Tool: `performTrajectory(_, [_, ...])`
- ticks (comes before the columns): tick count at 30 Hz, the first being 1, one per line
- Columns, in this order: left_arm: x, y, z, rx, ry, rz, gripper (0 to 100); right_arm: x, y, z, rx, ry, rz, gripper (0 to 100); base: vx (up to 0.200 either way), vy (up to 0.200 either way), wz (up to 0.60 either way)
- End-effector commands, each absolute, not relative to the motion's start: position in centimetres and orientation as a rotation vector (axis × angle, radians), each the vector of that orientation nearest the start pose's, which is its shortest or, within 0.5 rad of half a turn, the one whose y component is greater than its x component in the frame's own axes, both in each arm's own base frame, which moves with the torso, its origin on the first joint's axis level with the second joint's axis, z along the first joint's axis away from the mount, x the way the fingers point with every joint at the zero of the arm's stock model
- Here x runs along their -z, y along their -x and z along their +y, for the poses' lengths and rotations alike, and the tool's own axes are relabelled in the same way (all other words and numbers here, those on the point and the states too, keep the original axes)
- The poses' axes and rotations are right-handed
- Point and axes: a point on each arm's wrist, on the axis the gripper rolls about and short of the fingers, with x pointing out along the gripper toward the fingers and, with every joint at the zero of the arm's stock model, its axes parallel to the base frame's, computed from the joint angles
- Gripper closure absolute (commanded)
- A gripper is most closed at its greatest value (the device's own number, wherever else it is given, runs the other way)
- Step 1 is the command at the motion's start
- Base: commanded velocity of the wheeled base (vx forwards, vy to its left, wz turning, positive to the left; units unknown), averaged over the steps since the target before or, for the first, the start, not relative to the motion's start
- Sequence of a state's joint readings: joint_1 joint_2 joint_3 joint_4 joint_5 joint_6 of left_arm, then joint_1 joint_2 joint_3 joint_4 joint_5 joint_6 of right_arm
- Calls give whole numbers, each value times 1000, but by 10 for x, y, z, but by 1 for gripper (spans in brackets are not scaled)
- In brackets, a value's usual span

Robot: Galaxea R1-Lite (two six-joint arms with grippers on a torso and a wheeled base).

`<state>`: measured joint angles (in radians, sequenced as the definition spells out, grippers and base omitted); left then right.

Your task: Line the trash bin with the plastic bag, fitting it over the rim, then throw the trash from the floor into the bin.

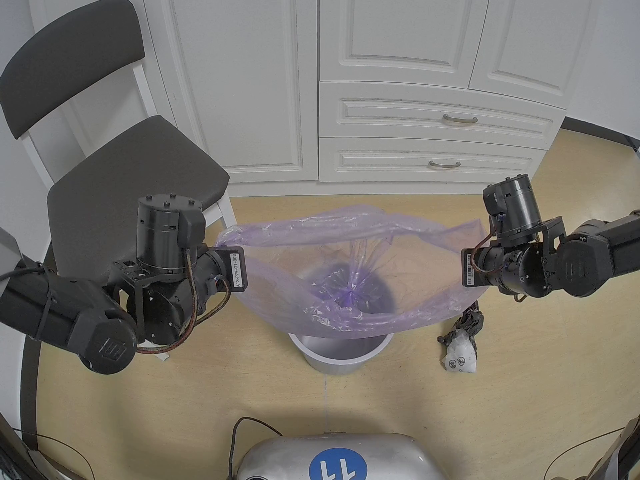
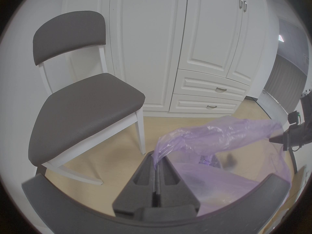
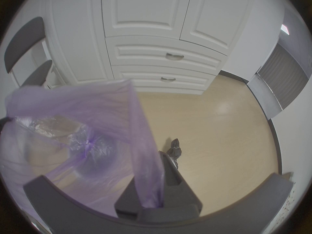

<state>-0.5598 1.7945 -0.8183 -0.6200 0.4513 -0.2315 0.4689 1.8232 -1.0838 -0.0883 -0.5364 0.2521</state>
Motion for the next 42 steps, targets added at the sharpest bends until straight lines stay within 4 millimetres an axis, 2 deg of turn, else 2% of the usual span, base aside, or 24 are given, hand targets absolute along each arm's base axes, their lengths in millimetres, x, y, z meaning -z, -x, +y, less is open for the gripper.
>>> performTrajectory(1, [-154,-279,-158,55,53,328,100,-161,-305,141,148,99,600,100,0,0,0])
performTrajectory(13, [-145,-290,-146,3,34,365,100,-150,-303,139,195,170,636,100,0,0,0])
performTrajectory(19, [-144,-295,-137,-22,17,360,100,-144,-297,130,206,226,665,100,0,0,0])
performTrajectory(42, [-142,-295,-125,-45,-34,370,100,-149,-277,106,218,326,680,100,0,0,0])
